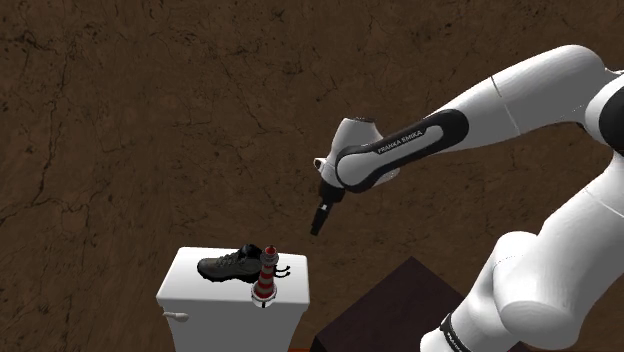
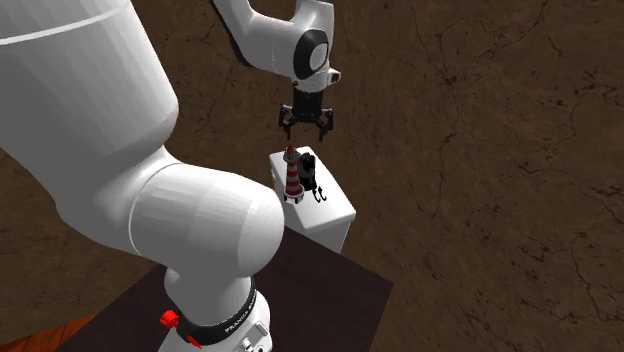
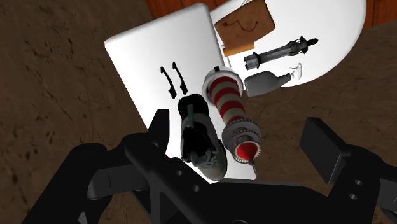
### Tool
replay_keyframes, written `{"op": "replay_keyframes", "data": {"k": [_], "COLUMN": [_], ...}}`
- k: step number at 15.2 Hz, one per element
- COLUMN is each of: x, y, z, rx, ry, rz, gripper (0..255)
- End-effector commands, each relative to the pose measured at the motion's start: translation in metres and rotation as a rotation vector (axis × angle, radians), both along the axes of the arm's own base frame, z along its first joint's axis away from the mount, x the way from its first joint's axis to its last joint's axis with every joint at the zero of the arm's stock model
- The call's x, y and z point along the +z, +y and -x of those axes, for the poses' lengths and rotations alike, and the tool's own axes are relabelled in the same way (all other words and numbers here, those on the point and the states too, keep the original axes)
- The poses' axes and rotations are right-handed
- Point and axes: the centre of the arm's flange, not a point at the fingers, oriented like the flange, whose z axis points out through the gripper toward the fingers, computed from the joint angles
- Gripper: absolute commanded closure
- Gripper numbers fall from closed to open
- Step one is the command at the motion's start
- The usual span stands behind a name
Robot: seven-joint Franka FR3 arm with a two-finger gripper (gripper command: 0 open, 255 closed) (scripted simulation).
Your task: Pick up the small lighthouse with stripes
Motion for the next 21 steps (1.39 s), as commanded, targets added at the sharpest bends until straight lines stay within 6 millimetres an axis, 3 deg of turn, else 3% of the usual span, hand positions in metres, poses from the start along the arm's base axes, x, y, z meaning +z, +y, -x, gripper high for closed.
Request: {"op": "replay_keyframes", "data": {"k": [1,11,20,21], "x": [-0.022,-0.115,-0.155,-0.155], "y": [0.011,0.080,0.080,0.080], "z": [-0.013,-0.054,-0.053,-0.053], "rx": [0.040,0.227,0.227,0.227], "ry": [-0.008,-0.036,-0.036,-0.036], "rz": [-0.013,-0.080,-0.080,-0.080], "gripper": [0,0,0,255]}}
